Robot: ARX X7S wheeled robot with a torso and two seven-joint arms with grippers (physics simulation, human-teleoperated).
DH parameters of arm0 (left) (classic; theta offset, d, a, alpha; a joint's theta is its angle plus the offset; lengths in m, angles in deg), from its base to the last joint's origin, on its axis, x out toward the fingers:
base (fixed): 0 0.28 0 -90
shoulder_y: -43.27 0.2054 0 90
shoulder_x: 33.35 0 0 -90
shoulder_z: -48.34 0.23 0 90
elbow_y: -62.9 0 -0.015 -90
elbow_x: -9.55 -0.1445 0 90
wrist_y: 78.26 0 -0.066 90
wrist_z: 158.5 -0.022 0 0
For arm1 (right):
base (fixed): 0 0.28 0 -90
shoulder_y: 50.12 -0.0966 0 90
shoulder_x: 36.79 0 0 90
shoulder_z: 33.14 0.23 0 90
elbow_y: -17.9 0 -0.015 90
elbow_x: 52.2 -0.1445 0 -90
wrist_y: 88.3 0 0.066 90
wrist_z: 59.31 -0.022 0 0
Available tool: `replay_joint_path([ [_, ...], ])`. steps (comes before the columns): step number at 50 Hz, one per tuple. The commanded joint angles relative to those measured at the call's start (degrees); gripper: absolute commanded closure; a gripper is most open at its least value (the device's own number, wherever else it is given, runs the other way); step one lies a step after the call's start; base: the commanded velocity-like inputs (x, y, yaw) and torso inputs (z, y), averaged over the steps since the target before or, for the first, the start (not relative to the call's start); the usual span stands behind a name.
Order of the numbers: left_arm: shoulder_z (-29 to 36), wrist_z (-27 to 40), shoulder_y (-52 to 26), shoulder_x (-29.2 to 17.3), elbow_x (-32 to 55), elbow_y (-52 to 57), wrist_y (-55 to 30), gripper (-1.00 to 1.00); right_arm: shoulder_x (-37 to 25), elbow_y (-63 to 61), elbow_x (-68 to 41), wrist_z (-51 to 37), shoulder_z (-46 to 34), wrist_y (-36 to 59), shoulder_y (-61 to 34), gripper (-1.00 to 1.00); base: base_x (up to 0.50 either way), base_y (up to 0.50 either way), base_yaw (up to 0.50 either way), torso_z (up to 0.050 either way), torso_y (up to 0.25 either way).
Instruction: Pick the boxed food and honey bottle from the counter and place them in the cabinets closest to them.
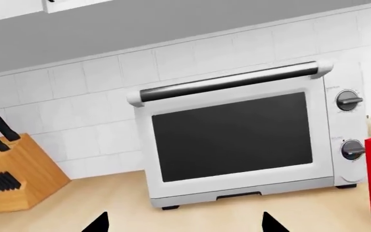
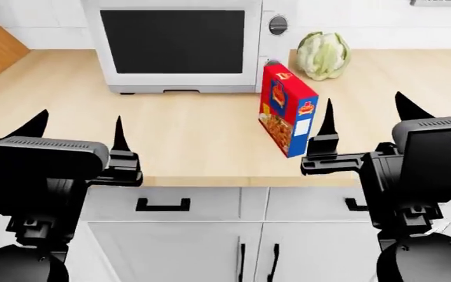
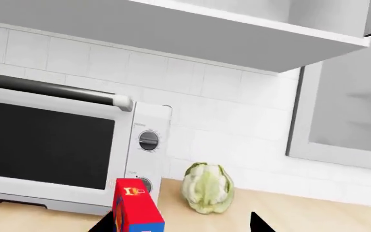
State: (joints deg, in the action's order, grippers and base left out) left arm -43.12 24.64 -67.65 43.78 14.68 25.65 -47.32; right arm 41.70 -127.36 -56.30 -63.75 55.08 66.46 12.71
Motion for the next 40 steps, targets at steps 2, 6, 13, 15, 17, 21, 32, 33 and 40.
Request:
replay_joint_path([
  [2, -1.35, -0.25, -4.67, -1.21, 0.90, 3.35, -6.71, -1.00, -1.58, -4.68, -3.32, 0.46, 0.46, 10.52, -8.85, -1.00, 0.30, 0.47, 0.00, 0.050, 0.000],
  [6, -1.16, -0.07, -4.81, -1.33, 0.92, 3.31, -6.92, -1.00, -2.76, -4.71, -8.45, -2.81, 1.79, 11.47, -9.78, -1.00, 0.35, 0.23, 0.00, 0.050, 0.000],
  [13, -0.88, 0.19, -5.40, -1.68, 1.01, 3.72, -7.87, -1.00, -8.01, -4.66, -25.68, -15.21, 4.37, 11.33, -10.51, -1.00, 0.36, 0.16, 0.00, 0.050, 0.000],
  [15, -1.08, 0.25, -5.39, -1.79, 1.05, 4.09, -8.09, -1.00, -9.29, -4.61, -27.98, -17.55, 3.70, 11.39, -10.62, -1.00, 0.23, 0.08, 0.00, 0.050, 0.000],
  [17, -1.25, 0.24, -5.46, -1.94, 1.15, 4.56, -8.55, -1.00, -9.46, -4.56, -30.16, -19.13, 4.20, 11.91, -10.93, -1.00, 0.02, 0.00, 0.00, 0.050, 0.000],
  [21, -0.90, 0.36, -5.45, -2.44, 1.13, 4.87, -8.64, -1.00, -9.31, -4.47, -34.23, -22.10, 5.89, 14.03, -12.31, -1.00, 0.00, 0.00, 0.00, 0.050, 0.000],
  [32, -0.34, 0.69, -6.28, -3.20, 1.48, 5.62, -10.57, -1.00, -10.44, -4.37, -49.45, -30.61, 11.01, 18.61, -17.05, -1.00, 0.00, 0.00, 0.00, 0.050, 0.000],
  [33, -0.05, 0.82, -6.25, -3.45, 1.38, 5.72, -10.37, -1.00, -10.52, -4.33, -50.41, -31.18, 11.31, 18.70, -17.31, -1.00, 0.16, 0.00, 0.00, 0.050, 0.000],
  [40, -0.38, 1.10, -7.22, -3.94, 2.06, 6.68, -11.00, -1.00, -11.77, -3.99, -53.73, -33.51, 11.27, 17.35, -17.65, -1.00, 0.17, 0.00, 0.00, 0.007, 0.000],
])
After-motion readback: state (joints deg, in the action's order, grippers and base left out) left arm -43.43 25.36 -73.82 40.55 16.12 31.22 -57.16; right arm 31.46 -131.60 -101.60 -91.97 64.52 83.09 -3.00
